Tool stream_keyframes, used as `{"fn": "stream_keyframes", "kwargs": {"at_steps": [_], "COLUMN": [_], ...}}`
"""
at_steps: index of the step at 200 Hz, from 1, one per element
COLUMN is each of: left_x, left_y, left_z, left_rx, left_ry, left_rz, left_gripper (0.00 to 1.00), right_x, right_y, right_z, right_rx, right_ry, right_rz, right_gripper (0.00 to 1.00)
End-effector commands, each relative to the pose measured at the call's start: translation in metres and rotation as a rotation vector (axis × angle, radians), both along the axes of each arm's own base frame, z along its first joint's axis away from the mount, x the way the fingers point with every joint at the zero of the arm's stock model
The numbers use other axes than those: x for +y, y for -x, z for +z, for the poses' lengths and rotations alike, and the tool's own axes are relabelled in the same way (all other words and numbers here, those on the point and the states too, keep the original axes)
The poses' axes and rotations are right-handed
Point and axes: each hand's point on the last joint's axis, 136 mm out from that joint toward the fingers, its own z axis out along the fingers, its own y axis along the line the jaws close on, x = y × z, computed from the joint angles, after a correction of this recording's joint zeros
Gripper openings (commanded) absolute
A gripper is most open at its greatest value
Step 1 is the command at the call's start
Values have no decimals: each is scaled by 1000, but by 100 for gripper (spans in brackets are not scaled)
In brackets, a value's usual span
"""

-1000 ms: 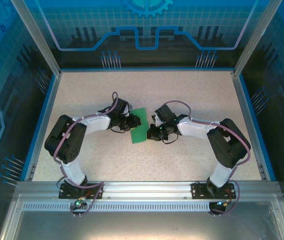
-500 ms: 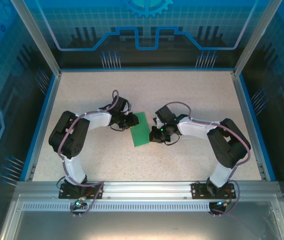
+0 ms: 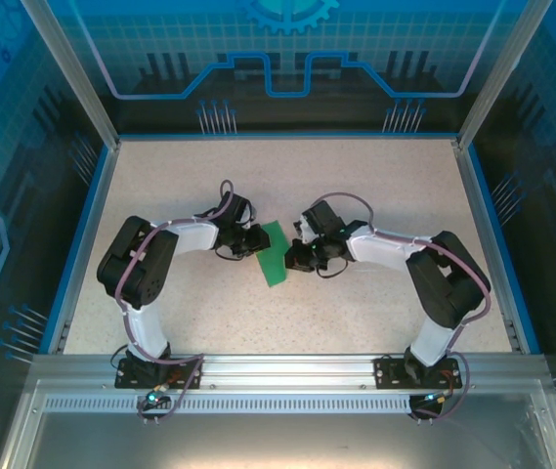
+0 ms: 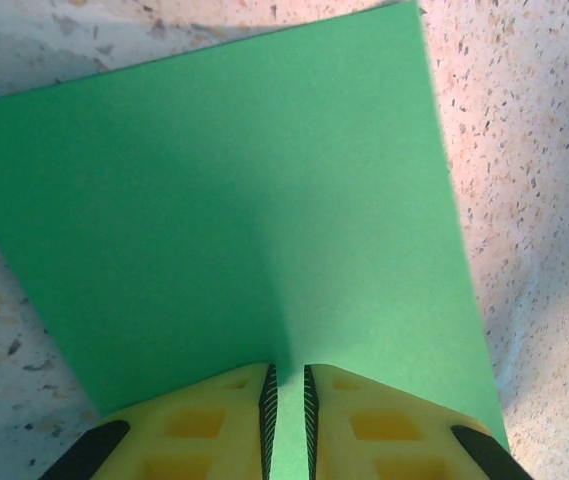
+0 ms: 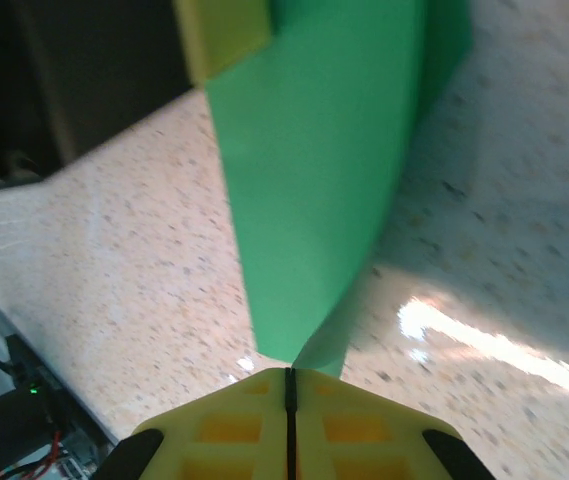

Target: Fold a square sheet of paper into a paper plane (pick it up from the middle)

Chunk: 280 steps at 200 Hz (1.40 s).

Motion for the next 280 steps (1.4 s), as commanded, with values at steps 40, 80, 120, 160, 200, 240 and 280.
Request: {"fn": "stream_keyframes", "kwargs": {"at_steps": [40,80,120,160,200,240,280], "left_x": [11,11,11,11,12,11,11], "left_y": [14,15,15,16,16,18,18], "left_z": [-25,-26,-26,-26,-26,-28,-28], "left_rx": [70,72,71,73,75,78,79], "left_ry": [-39,-37,-35,-36,-35,-36,-35], "left_rz": [20,19,20,20,21,20,19], "left_gripper": [20,19,17,16,16,16,16], "right_x": [47,53,53,52,52,54,54], "right_y": [-21,-21,-23,-29,-33,-36,-35], "right_z": [6,-6,-15,-24,-32,-35,-39], "right_rx": [-36,-21,-9,-7,-1,-8,-1], "right_ry": [-99,-92,-80,-67,-62,-70,-68], "right_rz": [57,66,46,-1,-26,-36,-31], "right_gripper": [9,9,9,9,9,9,9]}}
